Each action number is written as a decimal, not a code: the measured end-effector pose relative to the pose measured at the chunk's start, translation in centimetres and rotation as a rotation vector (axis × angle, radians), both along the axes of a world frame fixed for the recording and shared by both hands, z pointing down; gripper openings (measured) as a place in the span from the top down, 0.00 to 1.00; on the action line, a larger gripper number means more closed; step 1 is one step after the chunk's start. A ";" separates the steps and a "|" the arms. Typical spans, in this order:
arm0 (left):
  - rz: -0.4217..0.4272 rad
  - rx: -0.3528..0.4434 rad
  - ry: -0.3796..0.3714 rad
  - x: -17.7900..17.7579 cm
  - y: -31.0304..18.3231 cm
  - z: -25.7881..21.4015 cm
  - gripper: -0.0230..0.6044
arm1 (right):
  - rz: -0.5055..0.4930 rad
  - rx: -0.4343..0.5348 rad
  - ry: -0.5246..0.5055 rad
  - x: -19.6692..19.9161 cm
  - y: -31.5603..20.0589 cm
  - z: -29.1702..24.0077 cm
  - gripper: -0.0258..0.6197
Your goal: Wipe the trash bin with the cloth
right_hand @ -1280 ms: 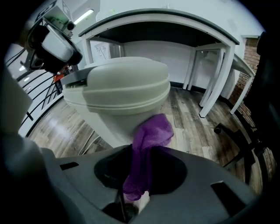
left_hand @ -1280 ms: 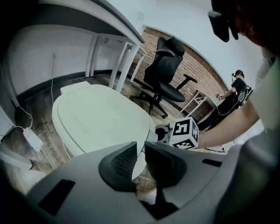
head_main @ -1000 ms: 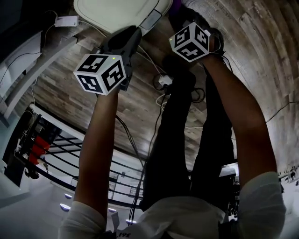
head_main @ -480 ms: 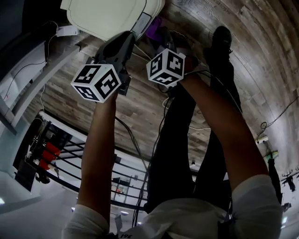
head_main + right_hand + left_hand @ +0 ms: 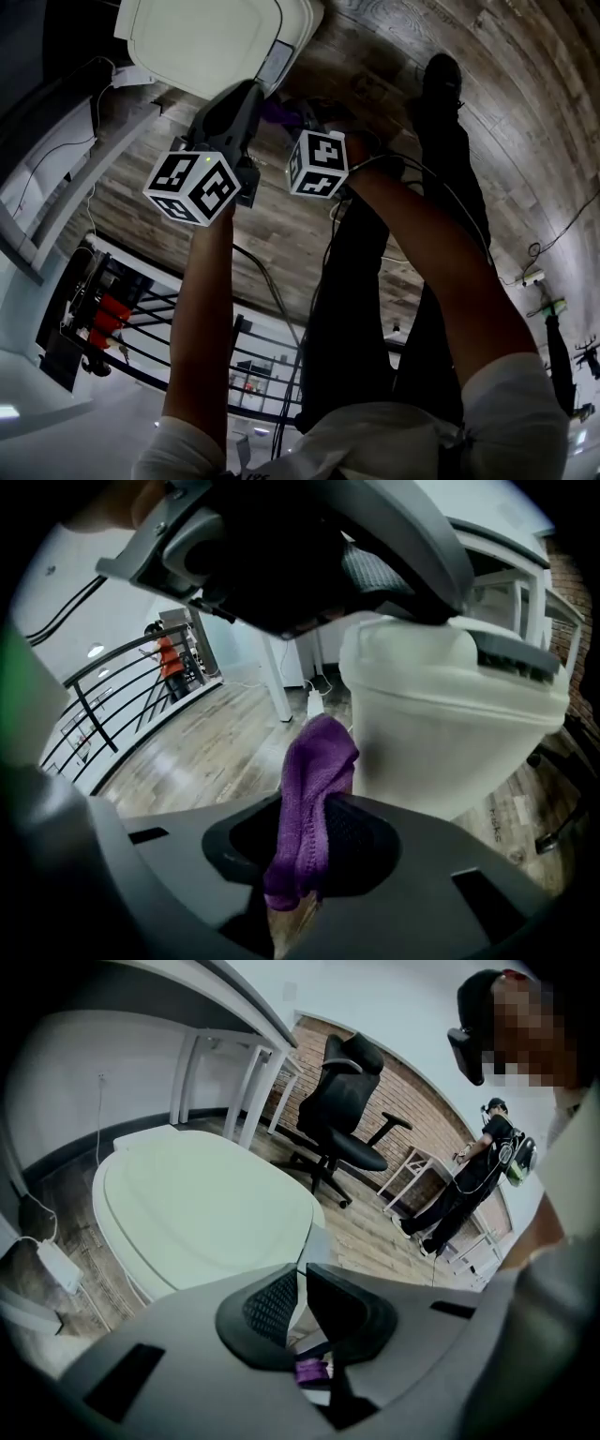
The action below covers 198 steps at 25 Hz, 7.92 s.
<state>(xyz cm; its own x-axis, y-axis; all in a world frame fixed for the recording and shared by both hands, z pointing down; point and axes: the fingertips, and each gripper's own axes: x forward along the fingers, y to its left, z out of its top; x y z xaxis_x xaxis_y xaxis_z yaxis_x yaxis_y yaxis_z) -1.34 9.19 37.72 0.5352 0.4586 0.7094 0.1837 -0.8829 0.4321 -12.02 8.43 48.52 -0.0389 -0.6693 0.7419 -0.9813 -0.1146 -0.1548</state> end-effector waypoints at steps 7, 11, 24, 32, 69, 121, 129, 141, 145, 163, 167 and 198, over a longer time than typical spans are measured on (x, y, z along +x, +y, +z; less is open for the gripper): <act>0.090 0.108 -0.012 -0.1 0.7 -0.2 0.91 | 0.109 -0.223 0.022 7.7 8.8 7.4 0.80; 0.278 0.253 0.011 -0.3 2.7 -0.6 0.91 | 0.267 -0.267 0.065 15.9 11.3 8.7 0.80; 0.312 0.263 -0.034 -0.3 3.3 0.1 0.91 | 0.356 -0.127 0.142 17.3 7.2 6.9 0.80; 0.288 0.246 -0.031 -0.4 3.4 0.1 0.91 | 0.255 -0.088 0.077 8.9 3.4 6.7 0.80; 0.204 0.187 0.029 -0.1 2.8 -0.4 0.91 | 0.383 -0.152 -0.017 18.6 6.8 16.4 0.80; 0.158 0.117 0.135 -0.5 3.0 -0.8 0.91 | -0.168 -0.496 0.419 13.4 4.5 25.9 0.80; 0.150 0.096 0.153 -0.4 3.0 -0.9 0.91 | -0.180 -0.527 0.378 10.4 3.4 26.6 0.80; 0.151 0.059 0.173 -0.5 3.1 -0.9 0.91 | -0.379 -0.380 0.259 1.9 -0.4 25.3 0.80; 0.155 0.040 0.158 -1.0 3.3 -0.9 0.91 | -0.502 -0.311 0.206 -2.0 -1.3 24.2 0.80; -0.441 -0.089 0.101 -10.1 -3.0 -6.2 0.86 | -0.527 -0.167 0.077 -1.9 4.1 -1.4 0.80; -0.604 -0.283 0.087 -10.9 -3.7 -7.4 0.74 | -0.472 -0.086 0.039 0.3 2.3 -10.4 0.80; -0.799 -0.879 0.671 -4.4 -4.8 -19.7 0.56 | -0.637 0.207 -0.880 6.4 -3.0 -31.7 0.80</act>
